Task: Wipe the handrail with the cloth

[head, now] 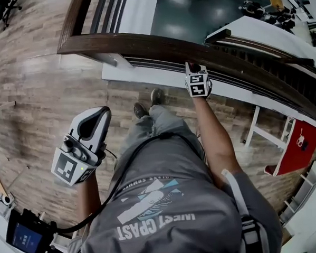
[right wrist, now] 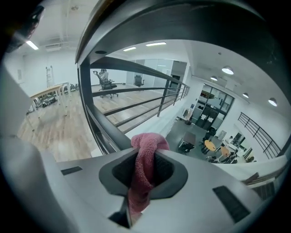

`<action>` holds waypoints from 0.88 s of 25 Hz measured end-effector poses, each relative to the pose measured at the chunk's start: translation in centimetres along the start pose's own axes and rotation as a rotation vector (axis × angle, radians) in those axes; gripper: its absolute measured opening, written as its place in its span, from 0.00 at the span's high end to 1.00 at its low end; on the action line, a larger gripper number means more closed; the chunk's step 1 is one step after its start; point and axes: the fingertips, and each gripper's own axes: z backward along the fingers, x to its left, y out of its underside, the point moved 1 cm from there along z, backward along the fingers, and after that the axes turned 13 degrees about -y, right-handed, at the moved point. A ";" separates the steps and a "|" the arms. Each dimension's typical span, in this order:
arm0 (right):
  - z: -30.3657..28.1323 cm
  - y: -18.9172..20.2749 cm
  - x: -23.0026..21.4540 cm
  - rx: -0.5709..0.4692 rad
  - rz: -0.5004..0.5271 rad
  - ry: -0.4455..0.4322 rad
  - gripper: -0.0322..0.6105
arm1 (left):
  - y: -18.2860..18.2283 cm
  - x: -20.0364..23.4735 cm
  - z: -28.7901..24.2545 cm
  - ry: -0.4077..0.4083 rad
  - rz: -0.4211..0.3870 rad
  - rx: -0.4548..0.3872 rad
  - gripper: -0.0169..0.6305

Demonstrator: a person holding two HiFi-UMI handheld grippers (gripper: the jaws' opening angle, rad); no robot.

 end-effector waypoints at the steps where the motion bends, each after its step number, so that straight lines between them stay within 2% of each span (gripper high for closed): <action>1: 0.3 0.5 -0.4 -0.001 0.008 0.004 0.89 | 0.3 -0.6 0.1 -0.003 0.001 -0.007 0.97; 5: 2.5 4.1 -3.5 0.000 -0.022 0.035 0.89 | 1.6 -4.3 -0.1 0.000 -0.009 -0.011 0.97; 10: 6.8 8.6 -8.5 -0.018 -0.018 0.025 0.89 | 1.9 -11.0 -3.2 -0.006 -0.032 -0.028 0.97; 13: 9.7 11.3 -12.0 -0.034 -0.001 -0.001 0.89 | 1.5 -16.7 -7.0 -0.008 -0.037 -0.039 0.97; 17: 13.6 14.3 -17.5 -0.067 0.027 -0.042 0.89 | 3.1 -24.9 -12.0 -0.032 -0.065 -0.026 0.97; 22: 18.1 19.3 -23.0 -0.078 0.006 -0.042 0.89 | 2.8 -33.9 -14.7 -0.034 -0.026 -0.062 0.97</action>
